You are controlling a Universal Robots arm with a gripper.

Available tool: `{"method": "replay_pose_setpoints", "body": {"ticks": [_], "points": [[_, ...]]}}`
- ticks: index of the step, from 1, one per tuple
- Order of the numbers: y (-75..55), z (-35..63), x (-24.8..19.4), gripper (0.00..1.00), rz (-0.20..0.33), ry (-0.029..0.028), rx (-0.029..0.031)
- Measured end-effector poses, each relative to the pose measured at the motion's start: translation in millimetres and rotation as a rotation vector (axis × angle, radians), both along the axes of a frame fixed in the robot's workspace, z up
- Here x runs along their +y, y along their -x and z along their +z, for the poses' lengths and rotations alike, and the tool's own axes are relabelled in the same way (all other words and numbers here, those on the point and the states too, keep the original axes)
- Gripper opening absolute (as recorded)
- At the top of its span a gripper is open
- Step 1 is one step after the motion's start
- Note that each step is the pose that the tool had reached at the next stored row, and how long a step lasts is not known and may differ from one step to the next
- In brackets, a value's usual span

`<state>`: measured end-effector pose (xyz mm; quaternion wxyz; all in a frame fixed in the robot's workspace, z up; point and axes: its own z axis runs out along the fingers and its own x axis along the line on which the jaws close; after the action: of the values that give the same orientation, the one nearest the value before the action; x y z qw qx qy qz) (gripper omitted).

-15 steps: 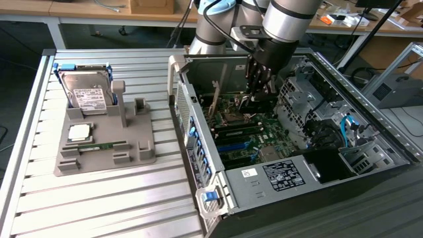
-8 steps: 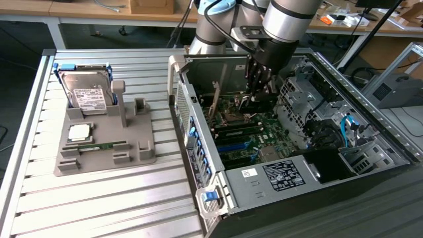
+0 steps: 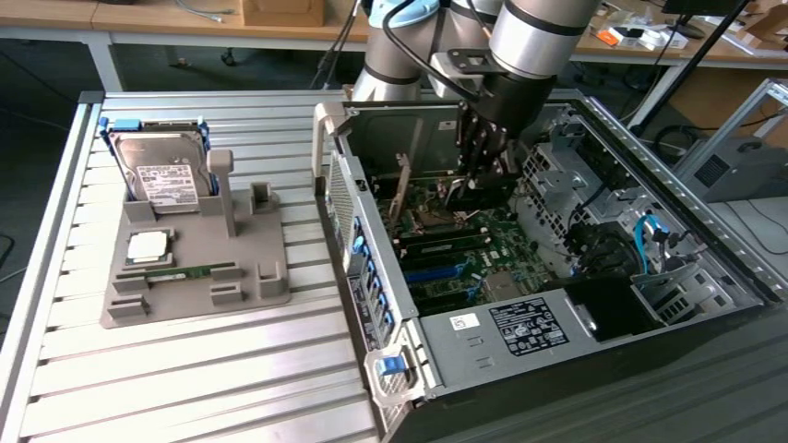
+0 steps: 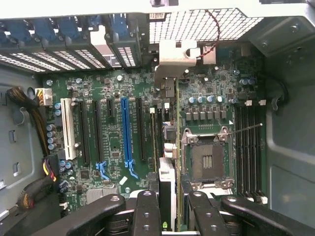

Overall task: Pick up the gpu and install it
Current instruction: 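Insert the gpu into the slot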

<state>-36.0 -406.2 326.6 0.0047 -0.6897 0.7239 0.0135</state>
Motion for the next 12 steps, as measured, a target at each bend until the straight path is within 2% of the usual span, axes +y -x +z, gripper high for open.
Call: {"method": "replay_pose_setpoints", "body": {"ticks": [12], "points": [[0.0, 0.0, 0.0, 0.27, 0.048, 0.0001, 0.0001]]}}
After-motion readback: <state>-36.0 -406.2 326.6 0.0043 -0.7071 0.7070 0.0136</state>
